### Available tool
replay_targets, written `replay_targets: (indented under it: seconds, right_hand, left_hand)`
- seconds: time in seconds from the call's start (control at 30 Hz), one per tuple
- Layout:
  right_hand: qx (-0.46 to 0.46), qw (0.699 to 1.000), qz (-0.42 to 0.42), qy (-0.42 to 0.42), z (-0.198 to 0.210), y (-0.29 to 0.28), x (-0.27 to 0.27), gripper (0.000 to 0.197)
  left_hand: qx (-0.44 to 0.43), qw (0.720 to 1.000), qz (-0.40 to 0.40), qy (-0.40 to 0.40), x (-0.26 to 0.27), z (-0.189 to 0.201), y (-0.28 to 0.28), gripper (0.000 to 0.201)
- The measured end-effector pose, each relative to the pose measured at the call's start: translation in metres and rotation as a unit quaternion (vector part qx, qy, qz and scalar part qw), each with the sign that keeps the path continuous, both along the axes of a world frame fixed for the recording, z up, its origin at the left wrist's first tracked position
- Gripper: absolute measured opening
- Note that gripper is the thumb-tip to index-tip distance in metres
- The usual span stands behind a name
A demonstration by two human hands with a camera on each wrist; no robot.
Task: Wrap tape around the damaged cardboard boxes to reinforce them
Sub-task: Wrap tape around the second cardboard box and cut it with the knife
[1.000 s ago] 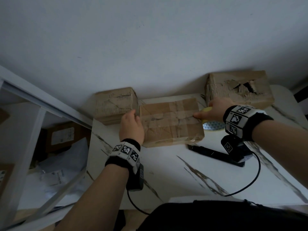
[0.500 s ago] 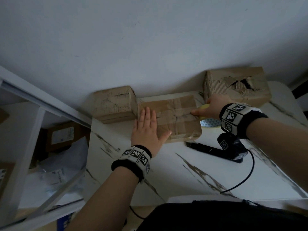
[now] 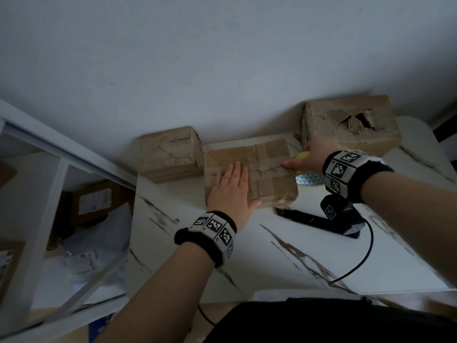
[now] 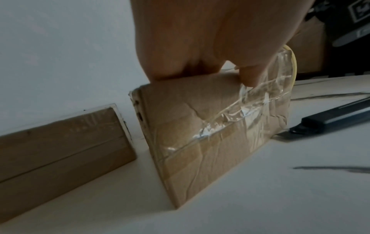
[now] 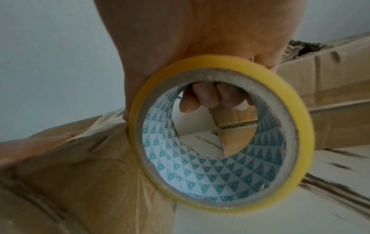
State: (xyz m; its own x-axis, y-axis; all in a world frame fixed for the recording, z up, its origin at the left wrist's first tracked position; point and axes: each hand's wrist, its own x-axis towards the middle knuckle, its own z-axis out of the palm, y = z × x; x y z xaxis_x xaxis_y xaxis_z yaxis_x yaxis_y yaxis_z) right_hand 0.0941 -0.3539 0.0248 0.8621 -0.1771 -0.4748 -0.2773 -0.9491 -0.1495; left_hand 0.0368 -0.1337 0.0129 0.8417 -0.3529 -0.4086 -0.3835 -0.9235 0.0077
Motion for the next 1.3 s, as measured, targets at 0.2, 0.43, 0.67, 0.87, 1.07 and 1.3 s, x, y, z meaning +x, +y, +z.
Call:
replay_targets:
  seconds: [0.2,0.43,0.67,0.87,1.07,1.3]
  right_hand:
    - [0.002,1.000,-0.019,-0.009,0.003,0.000,-0.005,0.069]
    - [0.022,0.999,-0.032,0.002,0.006,0.000,-0.006,0.077]
    - [0.035,0.999,-0.035,0.005,0.010,0.000,-0.008,0.079]
    - [0.059,0.997,-0.047,0.025,0.009,-0.002,-0.009,0.085]
    - [0.047,0.998,0.011,0.045,0.007,-0.002,-0.007,0.078]
    - [0.061,0.997,0.025,0.032,0.005,-0.006,-0.013,0.064]
  left_hand:
    - [-0.022,0.999,-0.030,-0.010,-0.008,0.000,-0.020,0.093]
    - [-0.011,1.000,-0.015,-0.014,-0.007,-0.001,-0.029,0.093]
    - [-0.048,0.995,-0.085,-0.030,0.003,0.001,-0.045,0.094]
    - [-0.050,0.995,-0.090,-0.001,0.008,-0.002,-0.046,0.094]
    - [-0.037,0.998,-0.058,-0.006,0.022,0.009,-0.065,0.106]
    - [0.024,0.998,-0.044,0.034,0.030,0.003,-0.076,0.132]
